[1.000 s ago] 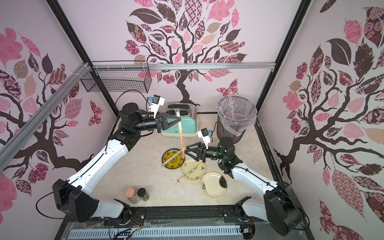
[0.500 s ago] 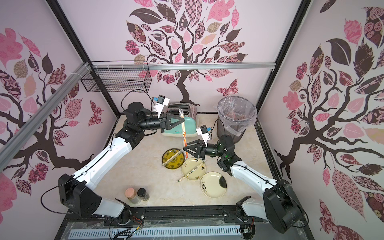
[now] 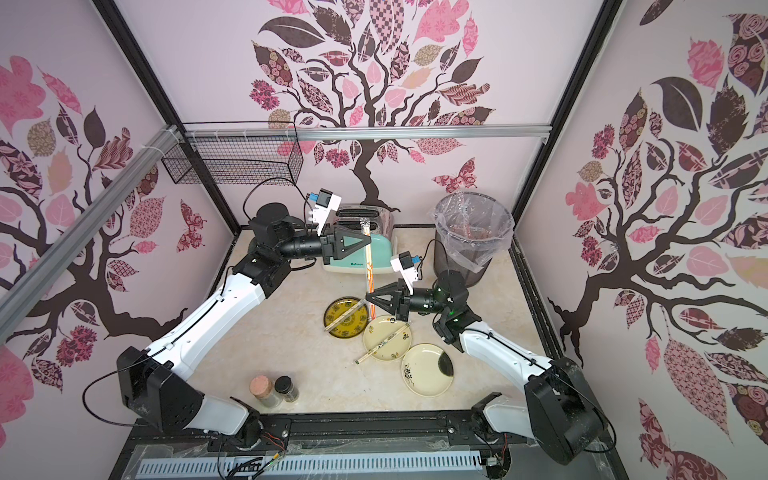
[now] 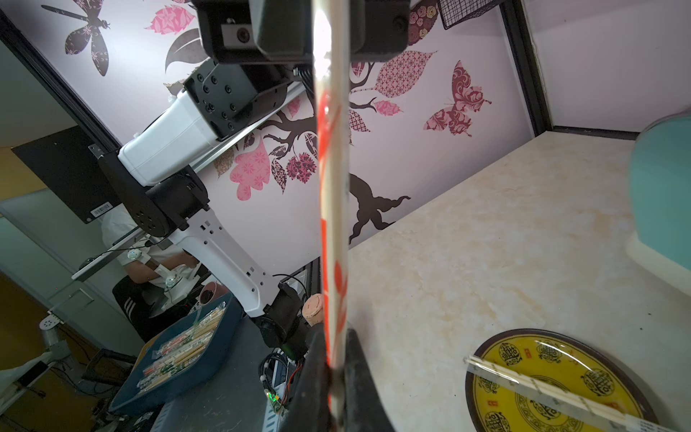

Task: Remove the packaging of disposable chopsticks
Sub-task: Remove the packet bag from the disposable chopsticks.

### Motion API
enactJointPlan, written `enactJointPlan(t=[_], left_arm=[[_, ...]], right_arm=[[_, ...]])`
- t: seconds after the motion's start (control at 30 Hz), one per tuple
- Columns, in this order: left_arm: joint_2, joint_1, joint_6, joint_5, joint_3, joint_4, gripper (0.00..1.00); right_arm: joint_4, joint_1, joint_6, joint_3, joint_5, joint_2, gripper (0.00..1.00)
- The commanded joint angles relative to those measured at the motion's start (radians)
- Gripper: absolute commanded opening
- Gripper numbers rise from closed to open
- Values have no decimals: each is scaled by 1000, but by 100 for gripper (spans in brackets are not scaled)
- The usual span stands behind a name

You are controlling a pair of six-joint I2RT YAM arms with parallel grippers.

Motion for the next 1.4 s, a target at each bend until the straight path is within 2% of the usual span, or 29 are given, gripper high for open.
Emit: enactJointPlan(t=[0.0, 0.2, 0.57, 0.8, 0.9, 1.0, 1.1, 1.23, 1.37], left_arm=[[9, -23, 5, 57, 1, 10, 6], [2, -44, 3, 84, -48, 10, 13], [-52, -48, 42, 95, -124, -57, 15], [-93, -48, 66, 87, -134, -76, 22], [-110, -41, 62, 29, -113, -84, 28], [-107, -26, 55, 0, -59, -95, 44], [-89, -1, 43, -16, -3, -98, 54], [-41, 31, 5, -45, 62, -99, 58], [0, 35, -19, -9, 100, -73, 58]], right_arm=[[-1, 2, -8, 26, 20, -18, 0], [-34, 2, -38, 56, 37, -28, 0], [-77, 2, -72, 124, 65, -25, 0], [-86, 2, -79, 125, 69, -23, 0], [-91, 2, -79, 118, 61, -20, 0], [-97, 2, -83, 111, 55, -19, 0], [-109, 4, -88, 110, 49, -19, 0], [-105, 5, -88, 110, 41, -18, 0], [-105, 8, -86, 108, 37, -19, 0]])
